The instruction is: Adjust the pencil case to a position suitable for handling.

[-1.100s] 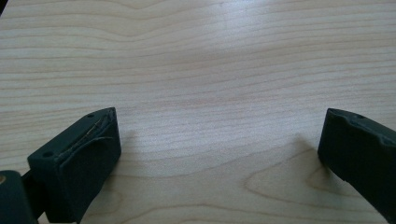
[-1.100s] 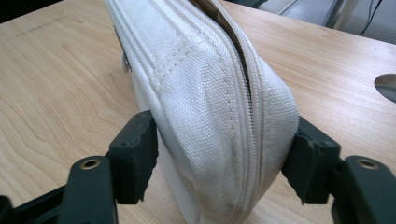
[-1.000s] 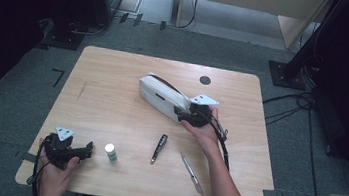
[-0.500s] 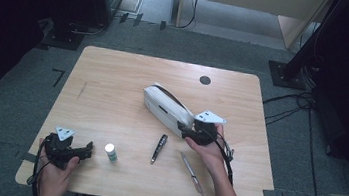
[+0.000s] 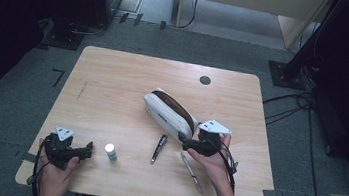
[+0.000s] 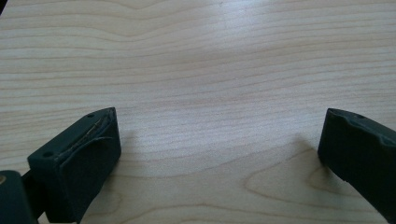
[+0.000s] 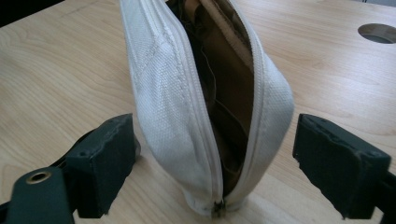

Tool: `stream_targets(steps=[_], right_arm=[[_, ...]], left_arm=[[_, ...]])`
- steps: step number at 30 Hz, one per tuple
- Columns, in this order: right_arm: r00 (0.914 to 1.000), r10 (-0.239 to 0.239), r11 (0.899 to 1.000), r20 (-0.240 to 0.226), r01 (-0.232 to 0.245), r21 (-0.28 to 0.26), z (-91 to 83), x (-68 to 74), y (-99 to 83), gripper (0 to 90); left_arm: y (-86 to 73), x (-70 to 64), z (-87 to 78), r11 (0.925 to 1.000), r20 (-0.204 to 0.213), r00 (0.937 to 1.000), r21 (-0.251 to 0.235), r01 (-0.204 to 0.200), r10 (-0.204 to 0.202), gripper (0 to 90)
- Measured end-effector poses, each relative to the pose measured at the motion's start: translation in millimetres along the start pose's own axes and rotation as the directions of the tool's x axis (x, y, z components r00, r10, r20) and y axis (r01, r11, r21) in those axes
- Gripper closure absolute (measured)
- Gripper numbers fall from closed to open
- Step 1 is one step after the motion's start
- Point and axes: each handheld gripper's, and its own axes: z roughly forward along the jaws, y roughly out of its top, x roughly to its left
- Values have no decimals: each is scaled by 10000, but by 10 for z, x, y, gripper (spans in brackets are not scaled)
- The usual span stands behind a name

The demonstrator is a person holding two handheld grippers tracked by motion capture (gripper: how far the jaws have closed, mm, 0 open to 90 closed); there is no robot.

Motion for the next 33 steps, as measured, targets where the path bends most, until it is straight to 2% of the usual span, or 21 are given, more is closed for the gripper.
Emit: stream_targets(steps=[2, 5, 12, 13, 14, 15, 17, 19, 20, 21, 23, 24, 27, 28, 29, 31, 33], right_arm=[[10000, 7, 10000, 20, -6, -91, -115, -1, -31, 51], [10000, 32, 9999, 9, -32, -119, -217, -6, -67, 24], [9994, 321, 9993, 107, -319, -215, -445, -13, -193, 20], [9991, 405, 9990, 139, -403, -175, -522, 16, -276, 65], [9991, 405, 9990, 139, -403, -175, -522, 16, -276, 65], [9988, 439, 9990, 238, -437, -73, -579, 57, -376, 131], [9988, 340, 9994, 350, -343, 72, -616, 92, -472, 163], [9983, 473, 9985, 350, -482, 244, -661, 128, -574, 253], [9983, 473, 9985, 350, -482, 244, -661, 128, -574, 253], [9986, 492, 9984, 195, -498, 282, -704, 152, -668, 339], [9986, 492, 9982, 201, -499, 345, -712, 162, -692, 361], [9988, 481, 9975, 54, -483, 507, -714, 177, -742, 419], [9980, 609, 9966, -148, -600, 562, -678, 178, -763, 489], [9980, 609, 9966, -148, -600, 562, -678, 178, -763, 489], [9978, 644, 9961, -173, -632, 614, -625, 180, -754, 540], [9975, 676, 9957, -217, -660, 651, -605, 180, -748, 552], [9971, 739, 9934, -182, -720, 887, -513, 207, -727, 585]], left_arm=[[0, 0, 0, 10000, 0, 10000, 2, -5, 5, 0], [0, 0, 0, 10000, -3, 10000, -4, 3, -3, 0], [0, 0, 0, 10000, -3, 10000, -4, 4, -4, 0], [0, 0, 0, 10000, -2, 10000, -3, 2, -2, 0], [0, 0, 0, 10000, -2, 10000, -3, 2, -2, 0], [0, 0, 0, 10000, -3, 10000, -4, 4, -4, 0], [0, 0, 0, 10000, -3, 10000, -5, 3, -3, 0], [0, 0, 0, 10000, -1, 10000, -4, 3, -3, 0], [0, 0, 0, 10000, -1, 10000, -4, 3, -3, 0], [0, 0, 0, 10000, -3, 10000, 0, -3, 3, 0], [0, 0, 0, 10000, -4, 10000, -3, 3, -3, 0], [0, 0, 0, 10000, -3, 10000, -4, 4, -4, 0], [0, 0, 0, 10000, -4, 10000, -3, 3, -3, 0], [0, 0, 0, 10000, -4, 10000, -3, 3, -3, 0], [0, 0, 0, 10000, -2, 10000, -3, 2, -2, 0], [0, 0, 0, 10000, -3, 10000, -3, 2, -2, 0], [0, 0, 0, 10000, -2, 10000, -4, 4, -4, 0]])
